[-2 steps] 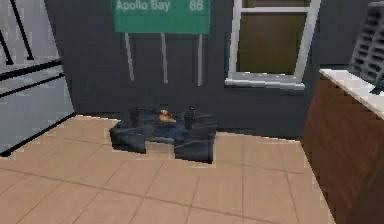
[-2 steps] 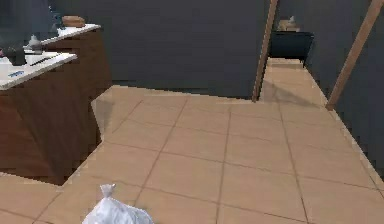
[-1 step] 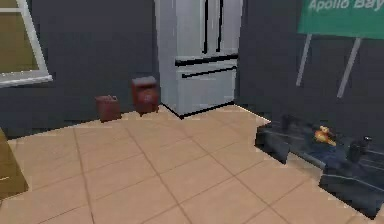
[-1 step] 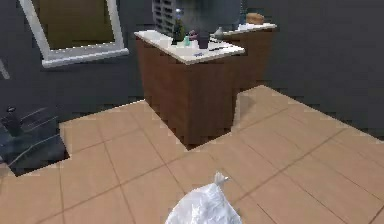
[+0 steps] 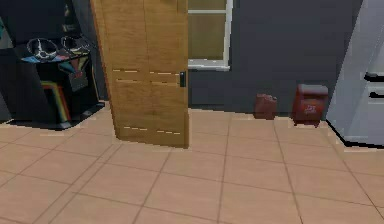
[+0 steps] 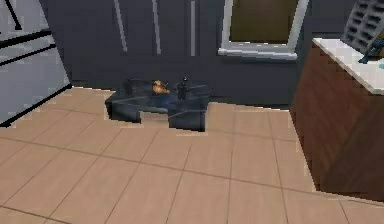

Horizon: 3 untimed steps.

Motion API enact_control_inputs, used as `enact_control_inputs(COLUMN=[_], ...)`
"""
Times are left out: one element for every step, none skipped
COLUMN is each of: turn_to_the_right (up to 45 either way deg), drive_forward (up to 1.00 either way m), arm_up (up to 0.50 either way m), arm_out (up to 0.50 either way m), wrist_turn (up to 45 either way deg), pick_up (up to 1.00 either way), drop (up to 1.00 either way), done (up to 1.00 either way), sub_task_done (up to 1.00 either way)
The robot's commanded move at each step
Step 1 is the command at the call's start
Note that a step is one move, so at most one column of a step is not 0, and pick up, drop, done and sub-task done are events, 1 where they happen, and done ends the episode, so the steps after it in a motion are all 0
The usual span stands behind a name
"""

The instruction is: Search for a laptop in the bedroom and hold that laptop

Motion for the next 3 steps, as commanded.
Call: enact_control_inputs(turn_to_the_right=[-12.0,0.0,9.0], drive_forward=[0.00,0.40,0.00], arm_up=[0.00,0.00,0.00], arm_out=[0.00,0.00,0.00], wrist_turn=[0.0,0.0,0.0], pick_up=[0.00,0.00,0.00], drop=[0.00,0.00,0.00], done=[0.00,0.00,0.00], sub_task_done=[0.00,0.00,0.00])
